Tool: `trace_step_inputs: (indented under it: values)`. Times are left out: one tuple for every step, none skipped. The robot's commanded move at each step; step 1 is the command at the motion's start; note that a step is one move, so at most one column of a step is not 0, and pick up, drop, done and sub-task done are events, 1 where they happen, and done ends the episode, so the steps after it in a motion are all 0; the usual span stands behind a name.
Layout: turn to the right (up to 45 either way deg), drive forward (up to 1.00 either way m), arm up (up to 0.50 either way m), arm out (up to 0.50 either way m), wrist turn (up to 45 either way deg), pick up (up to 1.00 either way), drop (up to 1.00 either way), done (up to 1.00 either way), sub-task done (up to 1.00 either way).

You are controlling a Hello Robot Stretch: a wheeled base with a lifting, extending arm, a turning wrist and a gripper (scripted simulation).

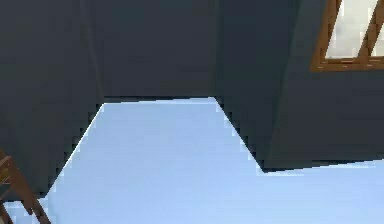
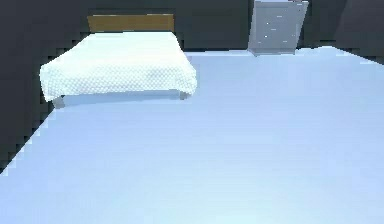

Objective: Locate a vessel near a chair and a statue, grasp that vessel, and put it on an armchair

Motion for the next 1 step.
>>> trace_step_inputs:
  values:
    - [0.0,1.00,0.00,0.00,0.0,0.00,0.00,0.00,0.00]
